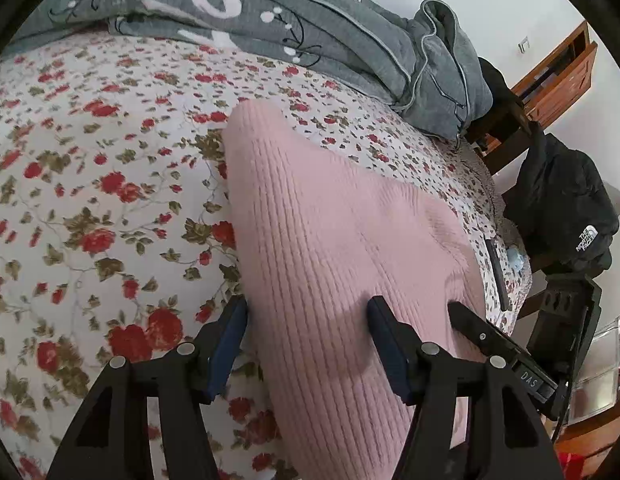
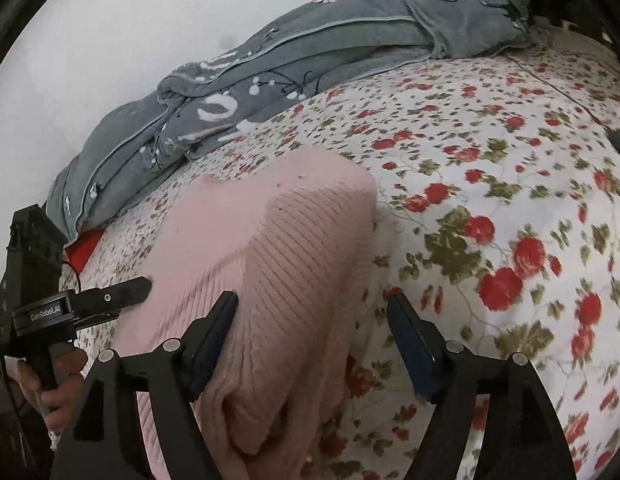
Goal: Fold small clothes
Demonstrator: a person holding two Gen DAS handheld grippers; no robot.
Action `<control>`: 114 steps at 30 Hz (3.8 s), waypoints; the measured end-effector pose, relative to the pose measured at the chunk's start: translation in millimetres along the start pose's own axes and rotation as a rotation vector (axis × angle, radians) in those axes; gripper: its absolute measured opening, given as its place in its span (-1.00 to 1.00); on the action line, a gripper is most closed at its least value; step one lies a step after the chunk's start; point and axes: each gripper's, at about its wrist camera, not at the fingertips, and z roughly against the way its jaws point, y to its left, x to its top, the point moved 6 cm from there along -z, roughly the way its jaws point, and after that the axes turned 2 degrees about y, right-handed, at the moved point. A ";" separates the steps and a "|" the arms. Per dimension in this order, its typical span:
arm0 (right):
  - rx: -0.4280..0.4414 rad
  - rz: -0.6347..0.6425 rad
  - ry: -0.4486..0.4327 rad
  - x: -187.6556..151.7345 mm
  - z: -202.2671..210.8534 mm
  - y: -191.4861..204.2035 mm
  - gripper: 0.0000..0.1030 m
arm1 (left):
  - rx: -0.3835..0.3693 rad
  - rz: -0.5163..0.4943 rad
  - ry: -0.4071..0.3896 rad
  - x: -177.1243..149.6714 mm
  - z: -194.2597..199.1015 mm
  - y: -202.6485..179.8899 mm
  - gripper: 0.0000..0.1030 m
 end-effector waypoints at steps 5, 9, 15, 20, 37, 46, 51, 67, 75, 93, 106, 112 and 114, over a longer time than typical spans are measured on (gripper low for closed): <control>0.029 0.025 0.011 -0.5 -10.0 3.4 0.46 | -0.021 0.029 0.005 1.1 -9.4 -0.3 -0.01; 0.131 -0.002 0.031 -0.6 -5.3 9.9 -0.18 | 0.024 -0.033 -0.022 2.0 -2.1 -9.9 -0.23; 0.090 0.042 -0.016 7.2 8.2 27.4 -0.40 | 0.060 -0.074 -0.058 5.6 13.1 -14.9 -0.38; 0.130 0.037 -0.039 20.4 13.6 44.1 -0.43 | 0.076 -0.074 -0.099 14.9 29.6 -9.2 -0.40; 0.238 0.103 -0.050 90.4 -67.2 141.8 -0.43 | 0.248 -0.026 -0.275 101.9 77.9 69.9 -0.40; 0.095 0.156 -0.012 90.3 -146.9 127.2 -0.34 | 0.319 0.000 -0.256 117.8 26.0 109.7 -0.37; 0.027 0.200 -0.064 92.3 -124.8 124.8 -0.07 | 0.349 -0.007 -0.277 112.7 32.7 106.3 -0.24; 0.035 0.521 -0.146 38.6 -84.8 165.2 -0.16 | 0.354 -0.128 -0.316 62.9 46.8 69.0 0.30; -0.092 0.530 -0.134 39.6 -95.8 149.6 -0.52 | 0.333 -0.157 -0.300 45.3 44.0 78.4 0.43; 0.023 0.513 -0.192 45.6 -68.1 160.1 -0.44 | 0.267 -0.236 -0.318 25.9 58.0 77.9 0.49; -0.102 0.750 -0.164 12.2 -77.1 162.3 -0.37 | 0.249 -0.191 -0.348 30.8 63.5 85.2 0.49; -0.112 0.709 -0.133 17.8 -80.0 144.4 -0.44 | 0.232 -0.193 -0.337 30.6 62.3 83.0 0.49; -0.115 0.683 -0.131 22.4 -78.6 139.6 -0.45 | 0.228 -0.188 -0.330 30.8 60.9 83.5 0.49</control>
